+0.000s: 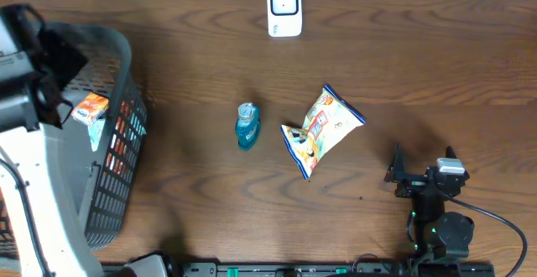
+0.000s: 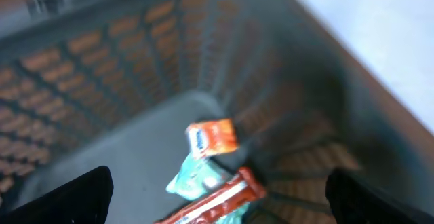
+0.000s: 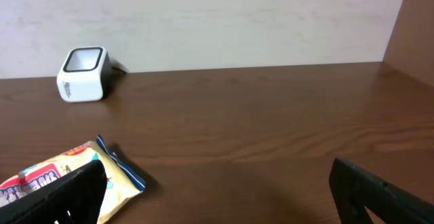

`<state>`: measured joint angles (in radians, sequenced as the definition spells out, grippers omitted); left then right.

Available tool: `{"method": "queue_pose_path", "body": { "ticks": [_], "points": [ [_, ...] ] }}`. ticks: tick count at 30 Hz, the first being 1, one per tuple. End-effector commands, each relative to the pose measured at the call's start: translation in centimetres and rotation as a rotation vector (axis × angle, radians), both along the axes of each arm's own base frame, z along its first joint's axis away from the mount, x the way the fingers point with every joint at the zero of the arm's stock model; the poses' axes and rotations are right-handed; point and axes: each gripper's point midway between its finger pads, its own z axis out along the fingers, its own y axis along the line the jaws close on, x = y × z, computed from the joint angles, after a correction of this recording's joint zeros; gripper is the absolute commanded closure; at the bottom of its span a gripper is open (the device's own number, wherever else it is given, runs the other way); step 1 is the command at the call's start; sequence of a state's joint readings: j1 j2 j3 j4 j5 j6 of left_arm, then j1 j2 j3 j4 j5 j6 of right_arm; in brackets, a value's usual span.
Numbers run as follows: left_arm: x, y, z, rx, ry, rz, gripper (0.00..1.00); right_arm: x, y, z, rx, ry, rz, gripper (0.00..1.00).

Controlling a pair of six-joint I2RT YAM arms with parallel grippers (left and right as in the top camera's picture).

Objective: Scan the item barcode
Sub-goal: 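Reach the left gripper into the basket and grasp the orange box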

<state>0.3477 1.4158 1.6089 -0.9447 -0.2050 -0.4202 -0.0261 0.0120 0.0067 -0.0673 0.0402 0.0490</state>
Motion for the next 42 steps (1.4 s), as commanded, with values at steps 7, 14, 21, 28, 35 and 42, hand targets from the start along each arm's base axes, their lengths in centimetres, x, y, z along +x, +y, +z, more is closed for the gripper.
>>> {"method": "queue_pose_path", "body": {
  "ticks": [7,14,21,28,35,42],
  "points": [
    [1.0,3.2,-14.3,-0.388,0.120,0.033,0.03,0.0,0.0,0.0,0.006,0.000,-0.001,0.01],
    [3.3,3.7,-20.4,-0.416,0.215,-0.025,0.03,0.0,0.0,0.0,0.006,0.000,-0.001,0.01],
    [4.2,4.3,-24.3,-0.442,0.252,-0.017,0.03,0.0,0.0,0.0,0.006,0.000,-0.001,0.01],
    [4.9,3.7,-26.7,-0.500,0.257,-0.039,0.61,0.0,0.0,0.0,0.006,0.000,-0.001,0.01],
    [4.7,4.7,-24.9,-0.473,0.218,-0.025,0.92,0.0,0.0,0.0,0.006,0.000,-0.001,0.01],
    [3.6,6.9,-14.7,-0.340,0.014,-0.004,0.92,0.0,0.0,0.0,0.006,0.000,-0.001,0.01]
  ]
}}
